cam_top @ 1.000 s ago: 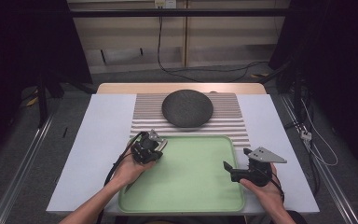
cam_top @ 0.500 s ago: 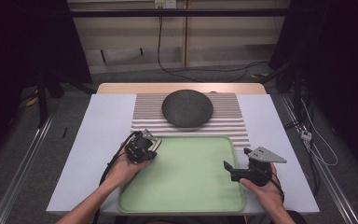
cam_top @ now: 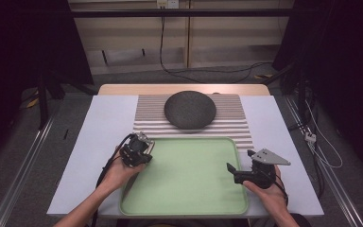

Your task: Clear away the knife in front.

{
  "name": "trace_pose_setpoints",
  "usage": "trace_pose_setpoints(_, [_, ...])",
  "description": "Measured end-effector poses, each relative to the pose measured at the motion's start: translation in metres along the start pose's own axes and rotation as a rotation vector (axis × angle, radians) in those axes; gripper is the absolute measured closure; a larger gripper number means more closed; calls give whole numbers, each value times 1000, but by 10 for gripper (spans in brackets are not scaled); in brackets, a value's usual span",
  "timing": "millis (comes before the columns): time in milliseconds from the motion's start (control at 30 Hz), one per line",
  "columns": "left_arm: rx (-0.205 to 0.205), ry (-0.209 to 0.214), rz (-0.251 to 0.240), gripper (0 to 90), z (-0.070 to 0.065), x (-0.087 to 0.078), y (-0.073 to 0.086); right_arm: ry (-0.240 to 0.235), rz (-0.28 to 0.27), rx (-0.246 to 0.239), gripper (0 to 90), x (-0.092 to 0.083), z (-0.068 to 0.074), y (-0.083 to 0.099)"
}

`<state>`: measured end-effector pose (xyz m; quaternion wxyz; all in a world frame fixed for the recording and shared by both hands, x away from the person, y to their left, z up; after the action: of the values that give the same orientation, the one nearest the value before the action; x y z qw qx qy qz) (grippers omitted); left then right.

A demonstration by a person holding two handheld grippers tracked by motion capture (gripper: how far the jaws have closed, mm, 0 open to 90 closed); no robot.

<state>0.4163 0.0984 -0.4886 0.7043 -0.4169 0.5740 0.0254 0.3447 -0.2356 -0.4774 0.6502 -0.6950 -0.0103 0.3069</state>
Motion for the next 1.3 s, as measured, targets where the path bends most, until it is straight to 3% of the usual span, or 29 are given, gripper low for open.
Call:
trace_pose_setpoints(467, [-11,-35,2,900,6,-6,8,2,3,1,71,1,-1,0])
trace_pose_setpoints(1300, [-37,-44,-1,900,13,-11,16,-2,8,5,71,2,0,1])
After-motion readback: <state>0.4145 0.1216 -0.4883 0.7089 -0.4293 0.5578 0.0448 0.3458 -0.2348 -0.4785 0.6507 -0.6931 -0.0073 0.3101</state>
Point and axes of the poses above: each handheld gripper's, and its own axes: x roughly forward along the jaws, y roughly out of its underside, z roughly to its left, the point moved 7 cm from there along x, roughly forward along the jaws, and after that the axes turned 4 degrees about -z, right-handed, at the moved point
